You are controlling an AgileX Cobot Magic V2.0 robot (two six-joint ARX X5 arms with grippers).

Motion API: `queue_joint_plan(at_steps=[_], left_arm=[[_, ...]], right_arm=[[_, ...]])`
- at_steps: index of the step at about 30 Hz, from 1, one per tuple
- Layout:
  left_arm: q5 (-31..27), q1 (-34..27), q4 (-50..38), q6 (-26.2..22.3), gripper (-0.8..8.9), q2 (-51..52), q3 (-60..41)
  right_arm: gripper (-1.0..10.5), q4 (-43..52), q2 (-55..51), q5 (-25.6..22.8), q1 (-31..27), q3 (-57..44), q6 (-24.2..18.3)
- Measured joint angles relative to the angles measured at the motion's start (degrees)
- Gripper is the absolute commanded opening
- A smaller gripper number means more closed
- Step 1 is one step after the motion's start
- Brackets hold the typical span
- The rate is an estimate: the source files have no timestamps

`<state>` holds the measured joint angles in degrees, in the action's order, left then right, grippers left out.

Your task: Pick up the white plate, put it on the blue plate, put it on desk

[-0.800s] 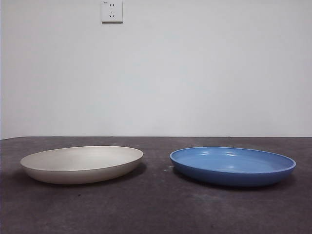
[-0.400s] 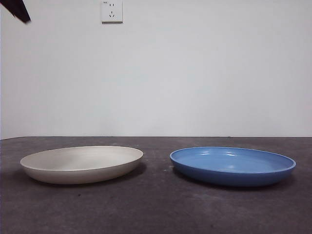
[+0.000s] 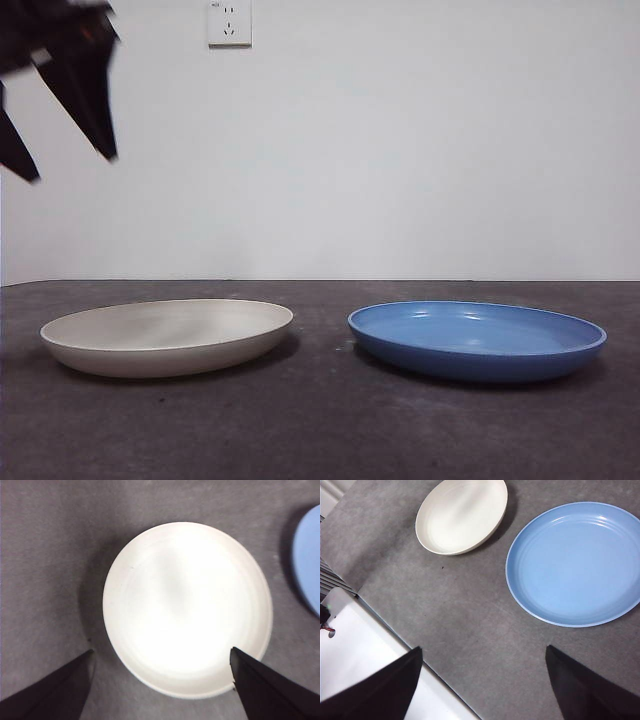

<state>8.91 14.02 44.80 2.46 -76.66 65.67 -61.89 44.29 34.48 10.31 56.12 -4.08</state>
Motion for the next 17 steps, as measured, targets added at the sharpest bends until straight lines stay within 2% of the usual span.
queue_joint_plan(at_steps=[5, 8, 17], left_arm=[[-0.22, -0.22, -2.95, 0.00, 4.35, -8.20, 1.14], [-2.27, -0.76, -4.35, -0.02, 4.35, -11.96, 1.14], [-4.04, -3.85, -7.37, -0.02, 4.34, -18.05, 1.16]], right_arm=[[3.9, 0.00, -0.02, 0.00, 0.00, 0.00, 0.00], [3.9, 0.00, 0.00, 0.00, 0.00, 0.00, 0.00], [3.9, 0.00, 0.00, 0.00, 0.00, 0.00, 0.02]])
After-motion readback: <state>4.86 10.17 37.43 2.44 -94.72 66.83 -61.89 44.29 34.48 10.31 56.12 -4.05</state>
